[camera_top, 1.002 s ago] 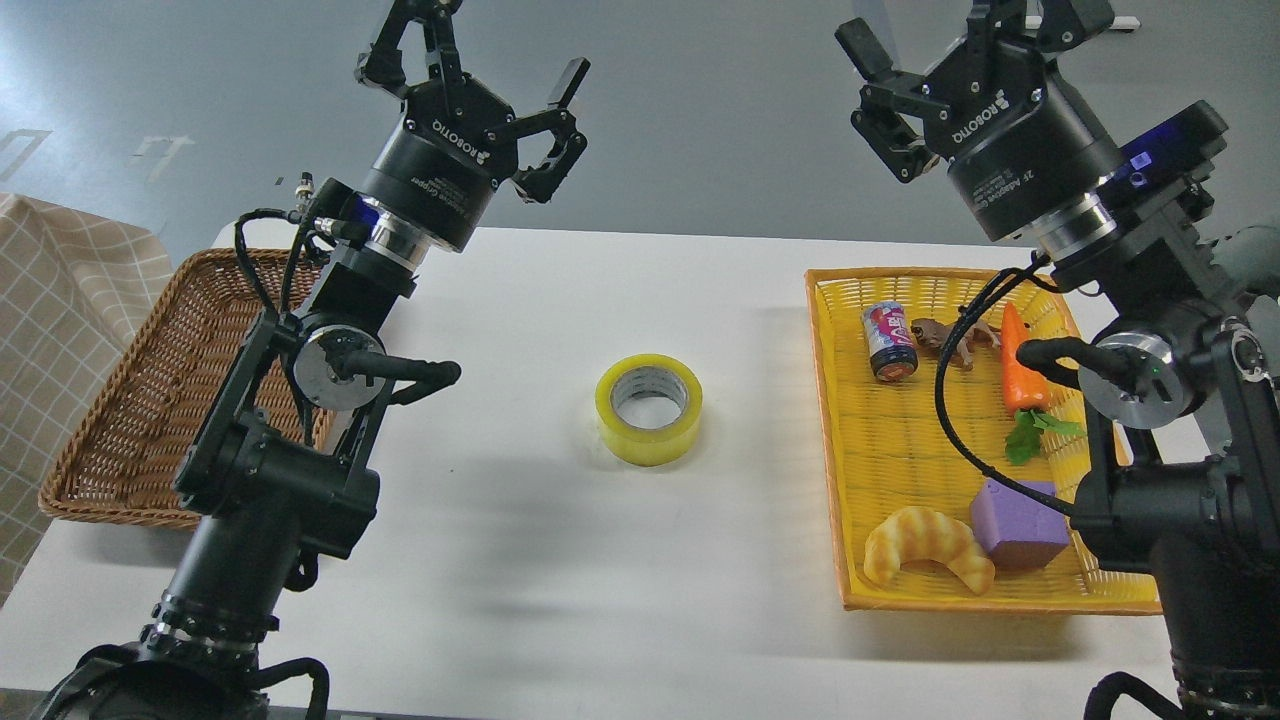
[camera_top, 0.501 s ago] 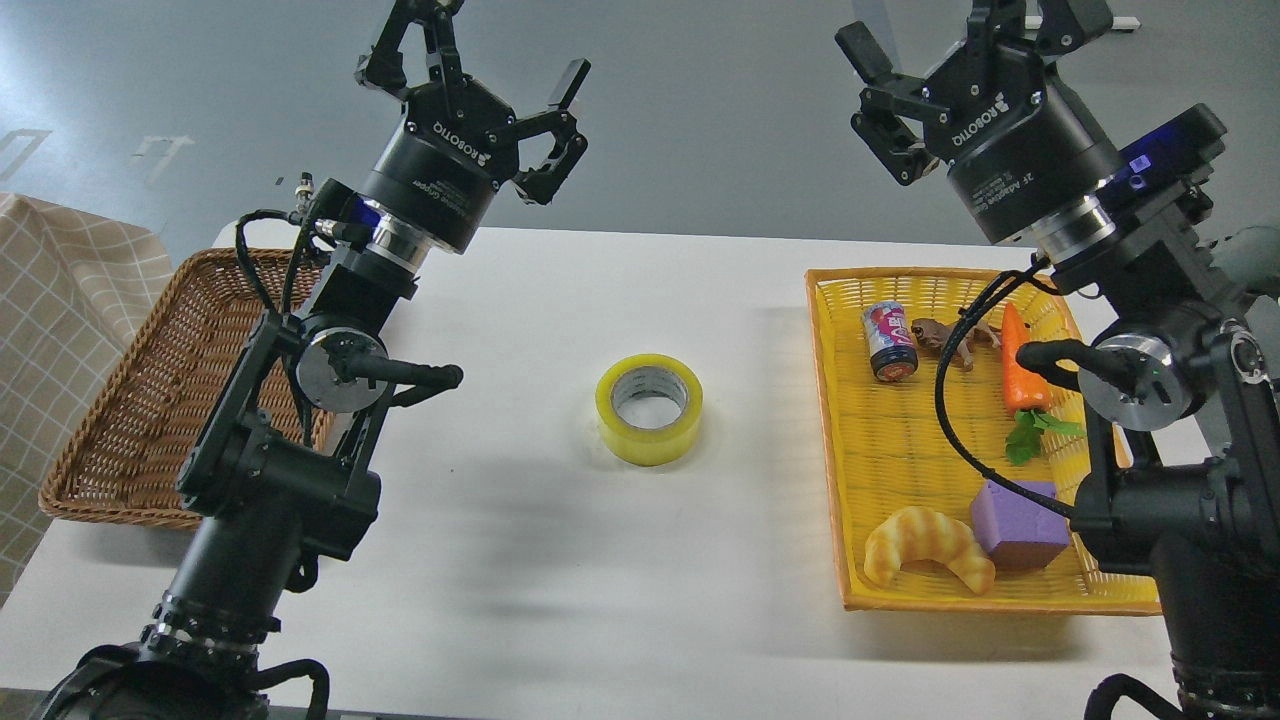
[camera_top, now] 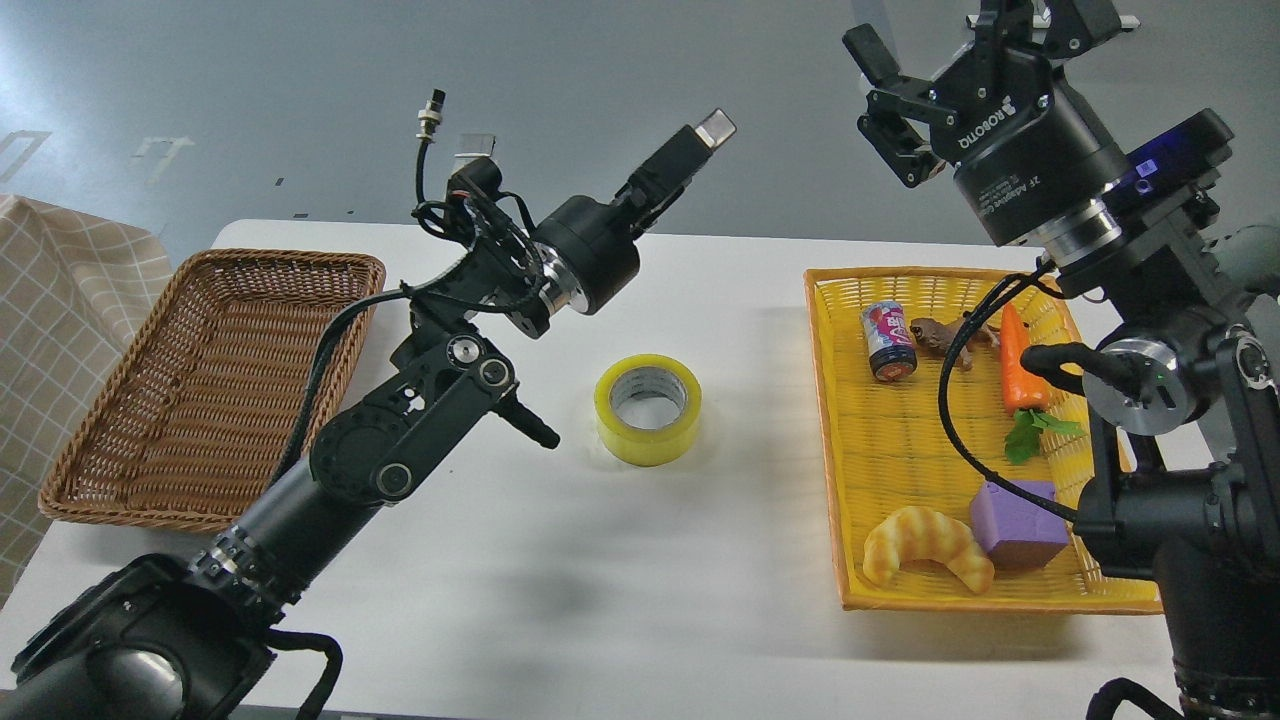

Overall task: Place and transfer tape with both arms
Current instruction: 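Reach the left gripper to the tape roll and grasp its rim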

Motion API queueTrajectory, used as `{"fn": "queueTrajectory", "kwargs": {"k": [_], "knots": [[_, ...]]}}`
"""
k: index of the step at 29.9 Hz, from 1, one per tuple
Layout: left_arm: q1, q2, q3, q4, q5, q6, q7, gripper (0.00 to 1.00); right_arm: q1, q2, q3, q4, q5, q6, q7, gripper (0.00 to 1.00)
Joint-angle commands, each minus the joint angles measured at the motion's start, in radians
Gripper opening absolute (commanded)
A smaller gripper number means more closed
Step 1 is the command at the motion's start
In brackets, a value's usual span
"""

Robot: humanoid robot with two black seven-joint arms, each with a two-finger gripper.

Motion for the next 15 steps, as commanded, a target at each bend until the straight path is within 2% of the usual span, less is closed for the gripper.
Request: {"fn": "queueTrajectory", "kwargs": {"k": [1,3,5,7,9,13,15], "knots": [[-0.032,0.030,0.068,0.084,0.122,0.023,-0.014,0.98,-0.003,0.000,0.000,0.011,0.000,0.001,0.000,1.00],[-0.055,0.055,0.125,0.132,0.190,0.037,-0.040,0.98,-0.002,0.000,0.005,0.016,0.000,0.000,0.000,1.00],[-0.086,0.075,0.220,0.188,0.243,0.060,-0.097,0.98,-0.002,0.000,0.006,0.028,0.001,0.000,0.000,1.00],[-0.101,0.107,0.278,0.213,0.267,0.083,-0.126,0.98,-0.003,0.000,0.009,0.037,0.001,0.000,0.000,1.00],[-0.098,0.139,0.309,0.215,0.286,0.098,-0.138,0.98,-0.005,0.000,0.017,0.045,0.001,0.000,0.000,1.00],[-0.091,0.179,0.456,0.219,0.382,0.159,-0.189,0.98,-0.009,0.000,0.031,0.046,0.001,0.000,0.000,1.00],[-0.097,0.177,0.496,0.227,0.395,0.176,-0.191,0.98,-0.011,0.000,0.032,0.048,0.001,0.000,0.000,1.00]]}}
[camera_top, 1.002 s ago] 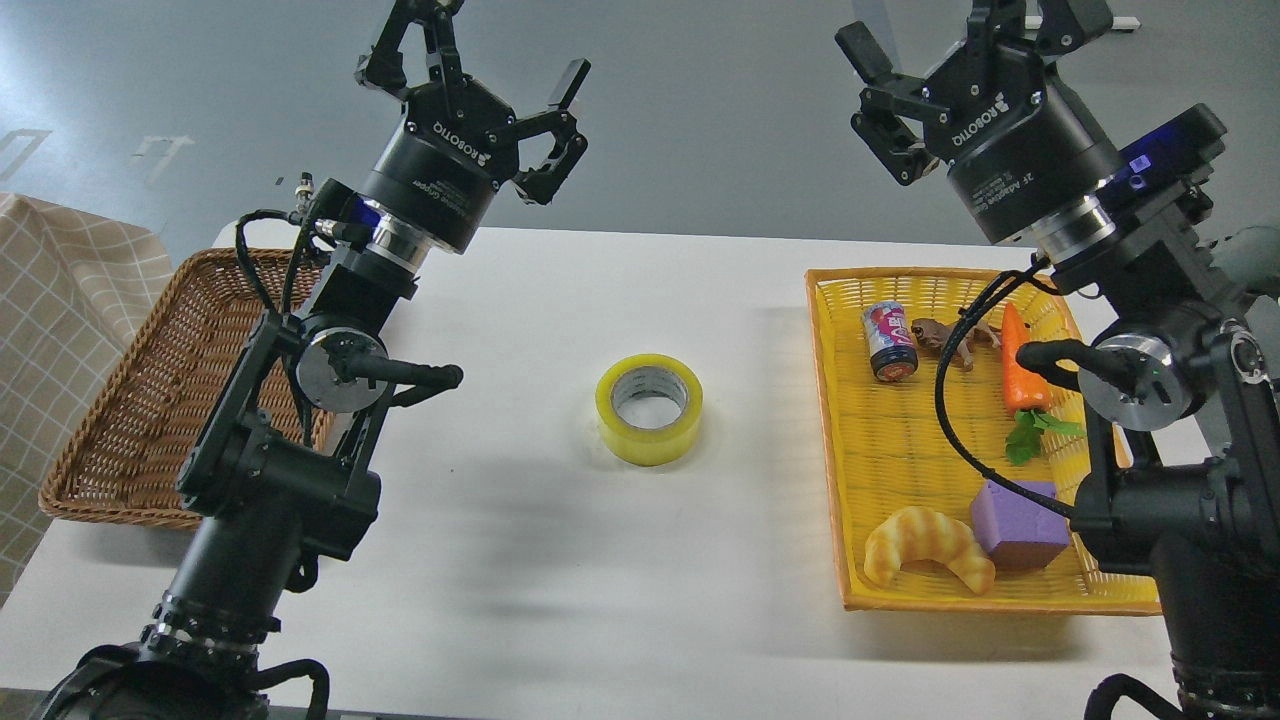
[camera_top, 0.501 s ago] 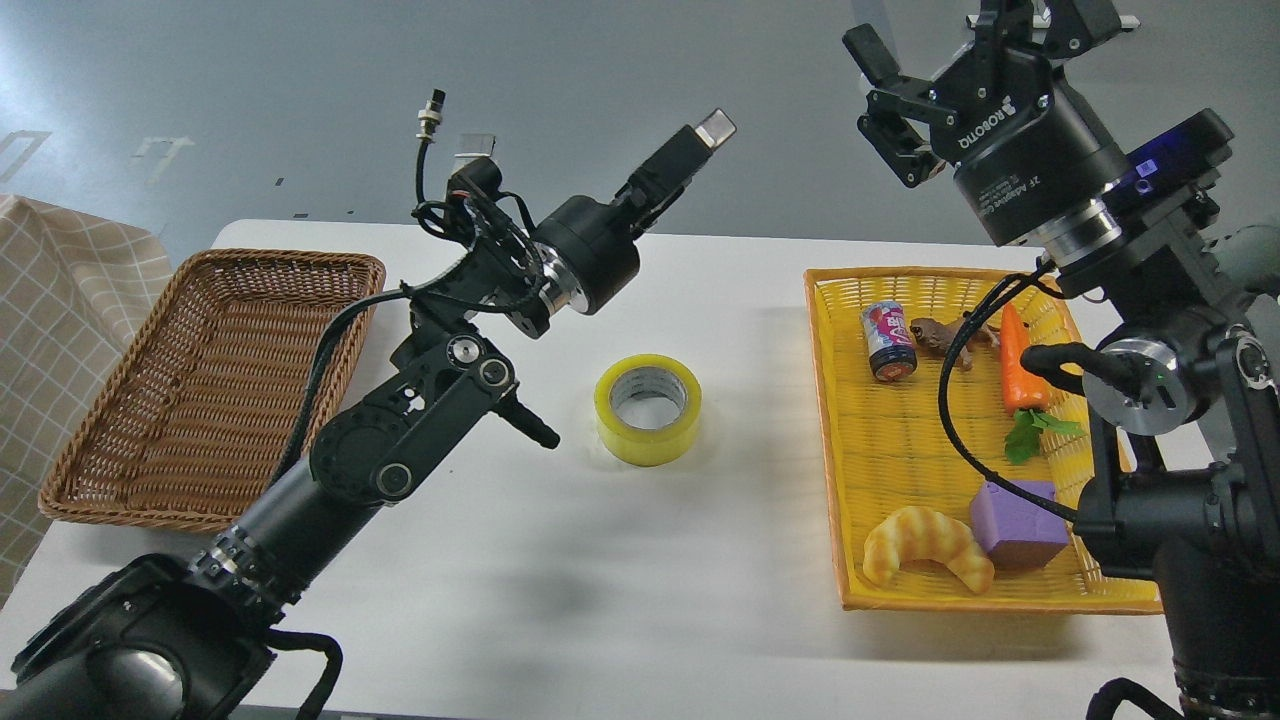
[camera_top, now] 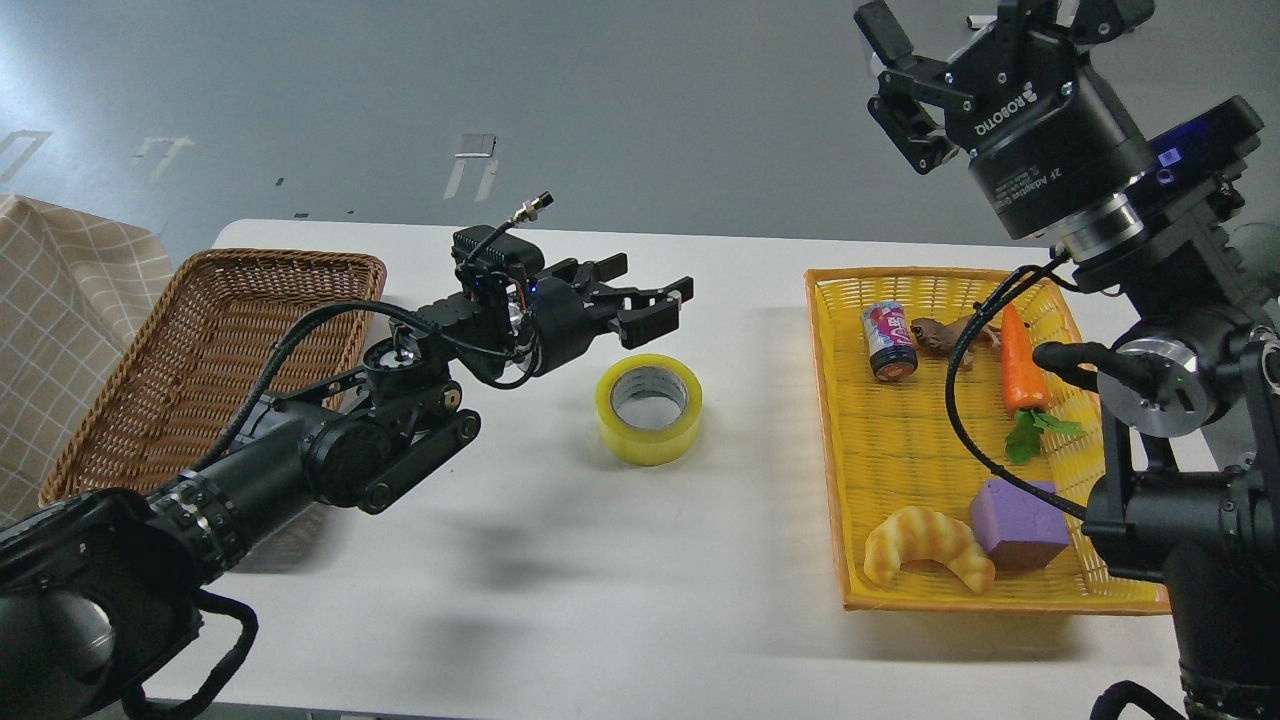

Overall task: Place and transfer tape with both arms
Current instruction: 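Reach the left gripper to the tape roll and grasp its rim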

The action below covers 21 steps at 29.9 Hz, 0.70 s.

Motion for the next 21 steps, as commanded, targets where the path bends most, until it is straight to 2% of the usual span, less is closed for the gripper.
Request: {"fn": "queueTrajectory", "kwargs": {"k": [1,8,10,21], "knots": [[-0.010,0.006,0.091,0.021,0.032,0.039,-0.012,0.98,-0.002,0.000,0.005,0.001,0.000,0.000,0.000,1.00],[-0.062,-0.025,0.179,0.108,0.032,0.043,-0.016,0.98,-0.002,0.000,0.029,0.002,0.000,0.004,0.000,1.00],[-0.065,-0.043,0.199,0.153,0.023,0.044,-0.033,0.98,-0.003,0.000,0.046,0.007,0.000,0.006,0.000,1.00],[-0.053,-0.068,0.205,0.242,-0.014,0.043,-0.046,0.98,-0.009,0.000,0.052,0.007,0.000,0.008,0.000,1.00]]}}
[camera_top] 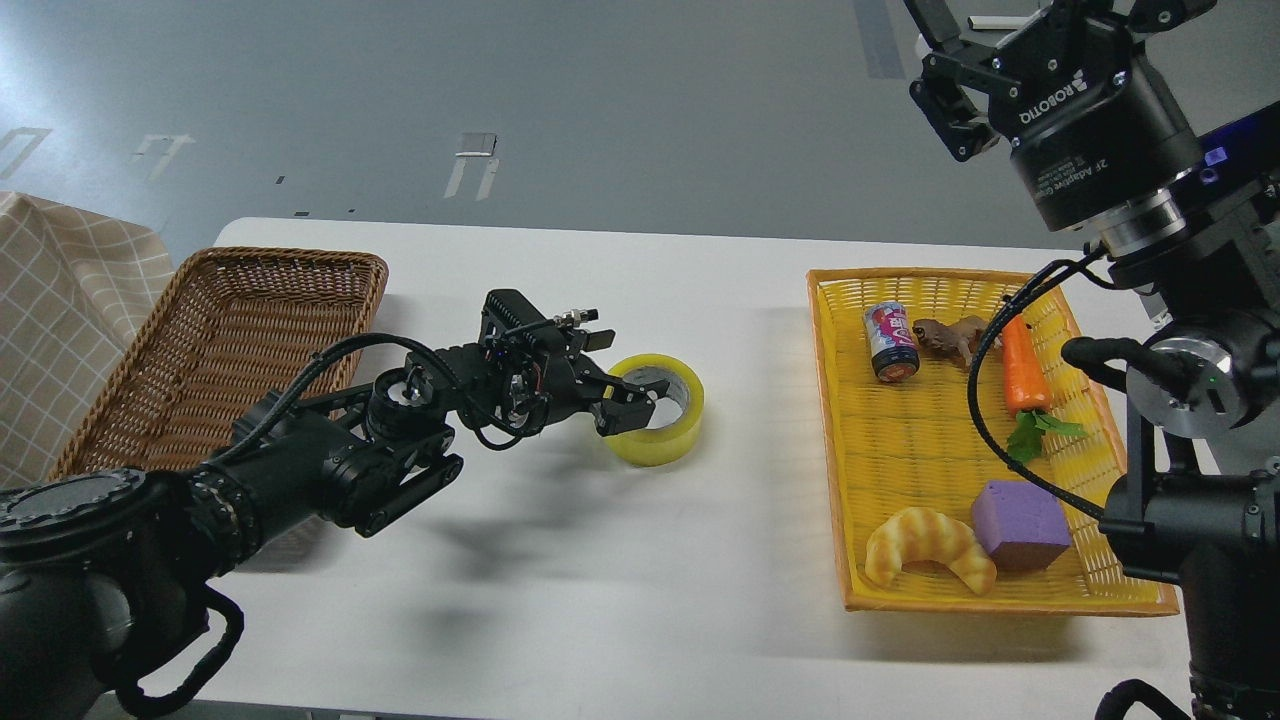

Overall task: Place and transfer tape with both arms
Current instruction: 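Reach the left gripper to the tape roll and grasp its rim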

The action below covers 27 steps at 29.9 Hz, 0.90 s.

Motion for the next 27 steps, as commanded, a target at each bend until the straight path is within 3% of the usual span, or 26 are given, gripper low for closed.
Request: {"fn": "queueTrajectory", "kwargs": {"k": [1,6,8,10,15,27], "knots": [[0.007,-0.004,0.001,0.012,-0.021,-0.001,0.000,0.98,-0.002,0.000,0.000,0.000,0.000,0.000,0.000,1.00],[0.011,-0.004,0.001,0.014,-0.024,-0.003,-0.066,0.98,-0.003,0.000,0.000,0.000,0.000,0.000,0.000,1.00],[0.011,-0.003,0.001,0.018,-0.026,-0.004,-0.069,0.95,-0.003,0.000,0.000,0.003,0.000,0.000,0.000,1.00],[0.013,-0.003,0.001,0.018,-0.033,-0.007,-0.074,0.83,-0.008,0.000,0.000,0.004,0.000,0.000,0.000,1.00],[0.017,-0.004,0.027,0.053,-0.044,0.000,-0.077,0.65,-0.017,0.000,0.000,0.020,0.000,0.000,0.000,1.00],[0.008,-0.014,0.101,0.113,-0.044,0.068,-0.098,0.32,-0.025,0.000,0.000,0.021,0.000,0.000,0.000,1.00]]}}
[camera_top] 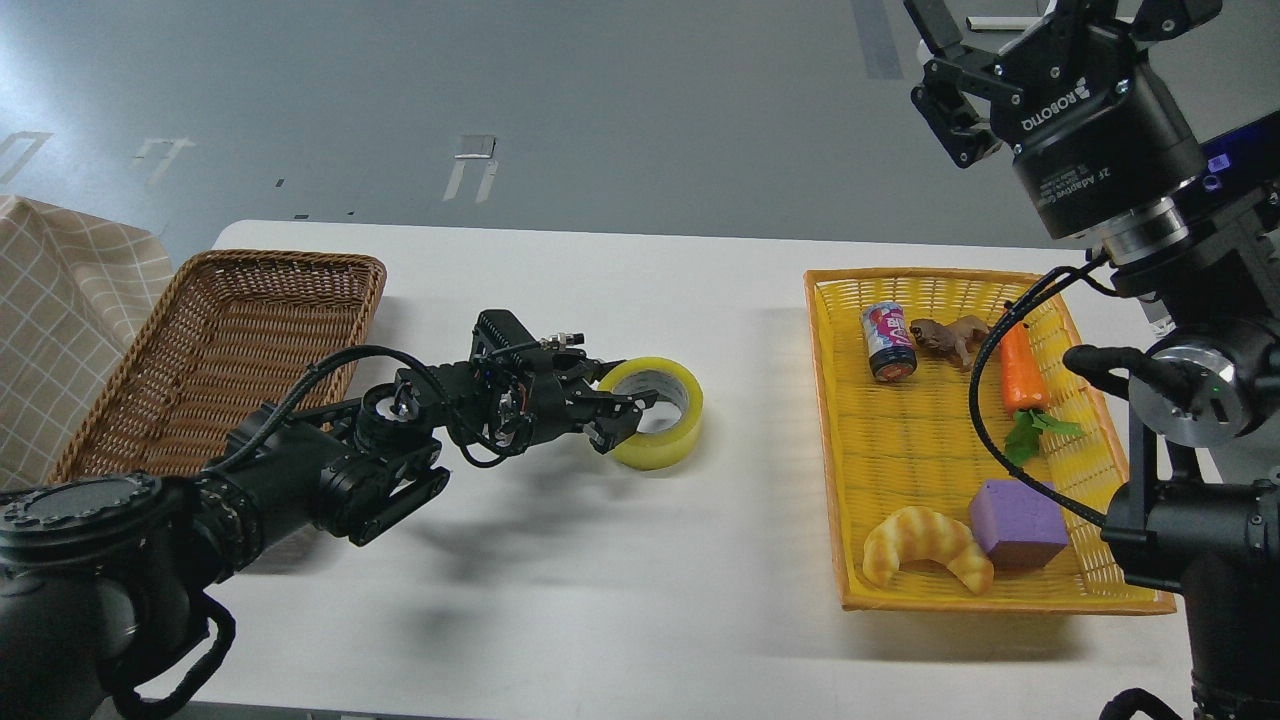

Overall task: Place and transfer tape with both arms
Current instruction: 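Reach the left gripper to the tape roll and grasp its rim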

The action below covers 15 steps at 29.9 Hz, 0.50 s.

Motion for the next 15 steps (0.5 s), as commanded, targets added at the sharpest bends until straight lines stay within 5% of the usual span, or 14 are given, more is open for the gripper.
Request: {"fn": "queueTrajectory", "kwargs": {"k": [1,11,15], "knots": [[-0.001,-0.007,0.004,0.025,0.000,0.020,0.000,0.31,-0.006,0.000,0.000,0.000,-0.002,0.000,0.001,1.00],[0.003,-0.008,0.004,0.031,-0.005,0.084,0.010,0.32,-0.010,0.000,0.000,0.000,-0.002,-0.002,0.001,1.00],[0.001,-0.011,0.005,0.031,-0.031,0.084,0.000,0.17,-0.010,0.000,0.000,0.000,-0.002,-0.003,0.001,1.00]]}}
